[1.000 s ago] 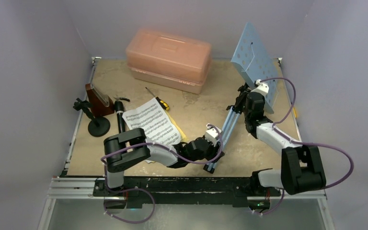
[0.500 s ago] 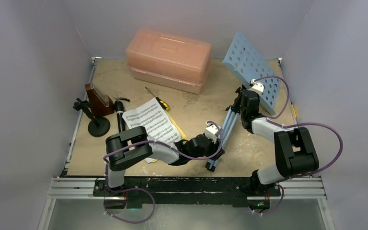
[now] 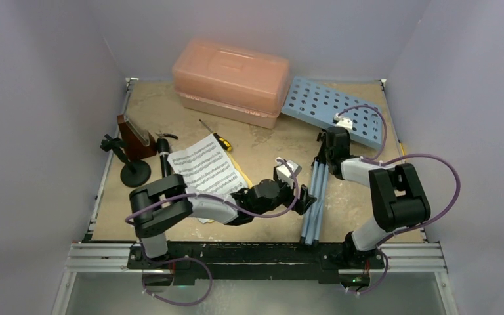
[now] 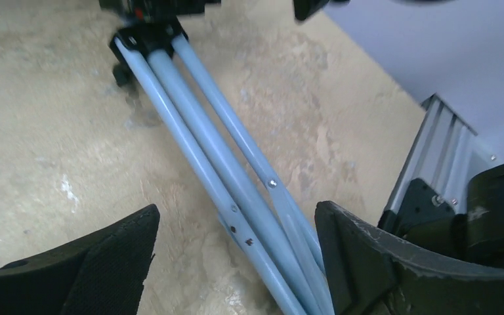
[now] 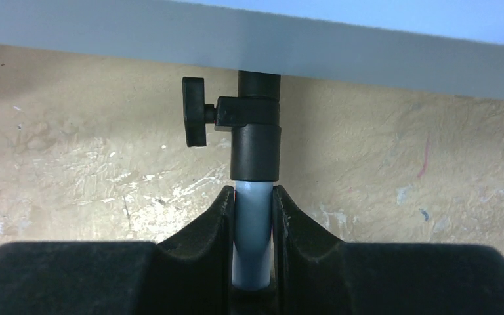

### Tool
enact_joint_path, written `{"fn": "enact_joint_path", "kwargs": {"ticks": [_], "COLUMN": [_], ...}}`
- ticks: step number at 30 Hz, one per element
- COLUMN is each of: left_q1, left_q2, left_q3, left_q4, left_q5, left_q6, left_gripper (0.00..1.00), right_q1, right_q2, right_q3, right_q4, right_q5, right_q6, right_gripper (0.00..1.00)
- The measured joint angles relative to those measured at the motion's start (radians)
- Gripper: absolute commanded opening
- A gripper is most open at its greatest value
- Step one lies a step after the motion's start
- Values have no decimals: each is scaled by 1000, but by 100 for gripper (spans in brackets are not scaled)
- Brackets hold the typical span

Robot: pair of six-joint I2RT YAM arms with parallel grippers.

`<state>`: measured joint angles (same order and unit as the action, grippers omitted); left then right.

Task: Pack up the instrument practice props
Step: Place the music stand at the center of the board.

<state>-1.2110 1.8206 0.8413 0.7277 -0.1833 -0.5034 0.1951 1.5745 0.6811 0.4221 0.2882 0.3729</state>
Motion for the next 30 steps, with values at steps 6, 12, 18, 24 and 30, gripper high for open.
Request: {"fn": "enact_joint_path", "kwargs": {"ticks": [6,12,18,24,30], "left_q1": [2,24,127,240,242], "left_q2": [-169,-385,-592,-802,-1007], "left_q3": [-43,-46,-29,-29,-16], "left_q4": [-27,-241,-517,-768,-951], "left_q5": [-72,-190,-253,-333,-435], "left_q6": [29,34,35,35,47], "left_gripper": [99,99,99,99,99], "right_q1": [0,1,1,0,0], "right_q2": [7,29,98,153,152], "right_q3": [9,57,151,221,222], "right_q4": [-48,-113,-180,-209,-210], "right_q5": [-2,18,71,101,100], "right_q6": [-28,-23,4,45,74], "right_gripper": [0,0,1,17,43]}}
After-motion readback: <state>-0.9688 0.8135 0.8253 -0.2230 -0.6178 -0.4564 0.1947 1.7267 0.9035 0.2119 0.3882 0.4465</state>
